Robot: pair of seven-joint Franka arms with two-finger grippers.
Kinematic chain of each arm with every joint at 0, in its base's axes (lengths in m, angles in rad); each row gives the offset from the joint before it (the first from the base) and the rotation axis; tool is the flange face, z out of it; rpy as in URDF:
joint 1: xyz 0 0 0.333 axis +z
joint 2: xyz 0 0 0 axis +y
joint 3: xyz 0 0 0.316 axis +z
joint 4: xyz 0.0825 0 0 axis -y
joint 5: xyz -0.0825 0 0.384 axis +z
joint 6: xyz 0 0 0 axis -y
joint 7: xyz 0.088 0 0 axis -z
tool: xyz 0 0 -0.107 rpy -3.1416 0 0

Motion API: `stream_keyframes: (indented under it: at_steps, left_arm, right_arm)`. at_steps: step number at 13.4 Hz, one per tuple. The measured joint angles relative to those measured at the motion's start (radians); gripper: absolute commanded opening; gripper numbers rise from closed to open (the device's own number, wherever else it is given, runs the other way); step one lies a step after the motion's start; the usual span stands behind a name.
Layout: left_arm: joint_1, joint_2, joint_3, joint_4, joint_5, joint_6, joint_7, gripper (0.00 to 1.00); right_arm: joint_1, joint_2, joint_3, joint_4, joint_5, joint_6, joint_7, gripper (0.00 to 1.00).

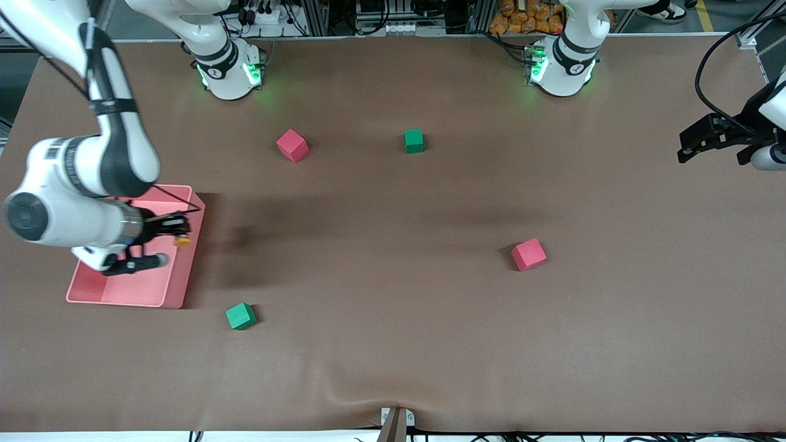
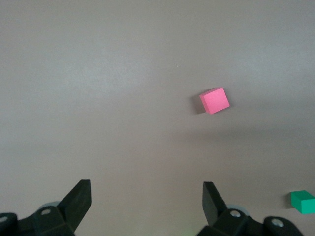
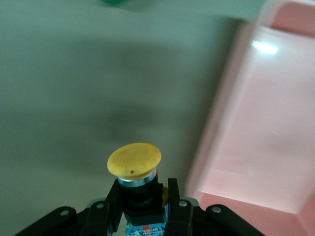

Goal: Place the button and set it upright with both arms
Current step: 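Lift the button out of the tray with the right gripper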

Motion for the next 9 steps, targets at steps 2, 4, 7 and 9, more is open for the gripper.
stream_keyframes:
  at_steps: [2,4,7,9]
  left_arm:
    - [0.000,0.000,0.000,0.000,0.000,0.000,0.000,1.00]
    - [0.000,0.000,0.000,0.000,0.000,0.000,0.000,1.00]
    - [-0.001,0.001,-0.001,0.000,0.000,0.000,0.001,1.00]
    - [-0.001,0.002,-0.001,0.000,0.000,0.000,0.003,1.00]
  right_arm:
    - [0.105,0.012,0.002,0.055,0.003,0.005,0.075,0.00]
    - [0.208,0.049,0.003,0.126,0.004,0.006,0.174,0.01]
    - [0.335,0.132,0.004,0.189,0.038,0.092,0.287,0.02]
    - [0.406,0.177,0.003,0.200,0.042,0.162,0.382,0.02]
